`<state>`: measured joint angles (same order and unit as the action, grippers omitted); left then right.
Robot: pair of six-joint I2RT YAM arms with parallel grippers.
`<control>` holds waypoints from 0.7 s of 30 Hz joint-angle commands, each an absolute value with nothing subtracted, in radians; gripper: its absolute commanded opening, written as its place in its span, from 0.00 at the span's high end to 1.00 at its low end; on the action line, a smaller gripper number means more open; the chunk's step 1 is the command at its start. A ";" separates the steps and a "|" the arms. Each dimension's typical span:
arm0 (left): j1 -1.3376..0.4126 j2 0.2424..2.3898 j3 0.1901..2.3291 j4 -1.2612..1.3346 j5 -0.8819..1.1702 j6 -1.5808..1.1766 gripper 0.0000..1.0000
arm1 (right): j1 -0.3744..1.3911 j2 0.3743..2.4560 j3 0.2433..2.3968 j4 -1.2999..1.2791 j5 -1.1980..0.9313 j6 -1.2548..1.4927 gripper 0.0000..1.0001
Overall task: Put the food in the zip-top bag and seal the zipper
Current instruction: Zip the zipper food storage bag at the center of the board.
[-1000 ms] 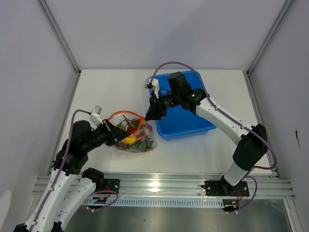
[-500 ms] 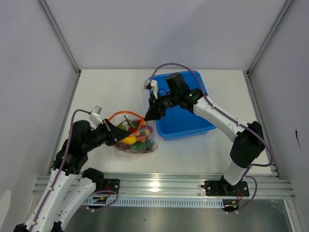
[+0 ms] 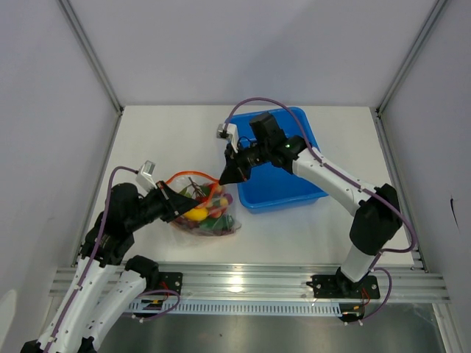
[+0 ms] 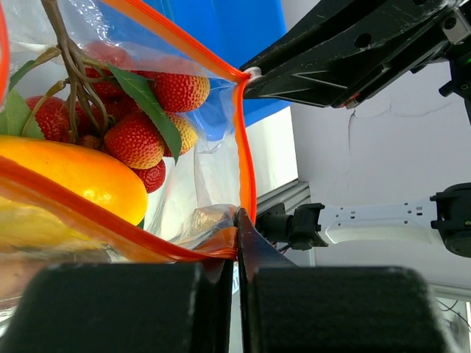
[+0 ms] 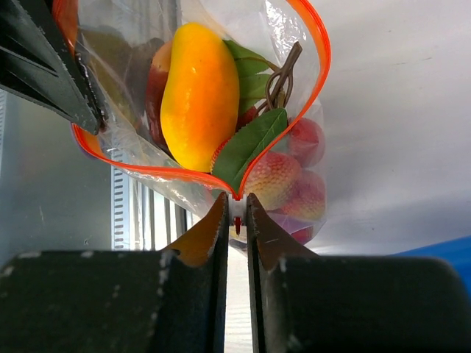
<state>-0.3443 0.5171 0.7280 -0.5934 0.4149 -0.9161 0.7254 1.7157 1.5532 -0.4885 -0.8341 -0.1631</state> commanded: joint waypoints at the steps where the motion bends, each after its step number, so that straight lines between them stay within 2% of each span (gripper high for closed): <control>1: -0.336 0.512 0.767 -0.558 0.434 -0.899 0.99 | 0.736 1.729 1.569 -0.469 -0.824 -0.181 1.00; 6: -0.336 0.509 0.761 -0.572 0.414 -0.871 0.99 | 0.750 1.704 1.574 -0.486 -0.821 -0.160 1.00; 12: -0.336 0.491 0.797 -0.626 0.292 -0.734 0.99 | 0.795 1.605 1.548 -0.479 -0.716 -0.092 1.00; 15: -0.337 0.495 0.831 -0.644 0.239 -0.652 0.96 | 0.810 1.592 1.563 -0.501 -0.716 -0.080 1.00; 18: -0.336 0.494 0.873 -0.660 0.190 -0.605 0.86 | 0.828 1.594 1.589 -0.546 -0.690 -0.086 1.00; 19: -0.336 0.489 0.885 -0.658 0.186 -0.595 0.76 | 0.831 1.589 1.592 -0.560 -0.681 -0.087 1.00; 21: -0.336 0.486 0.894 -0.643 0.184 -0.572 0.68 | 0.833 1.582 1.591 -0.563 -0.669 -0.087 1.00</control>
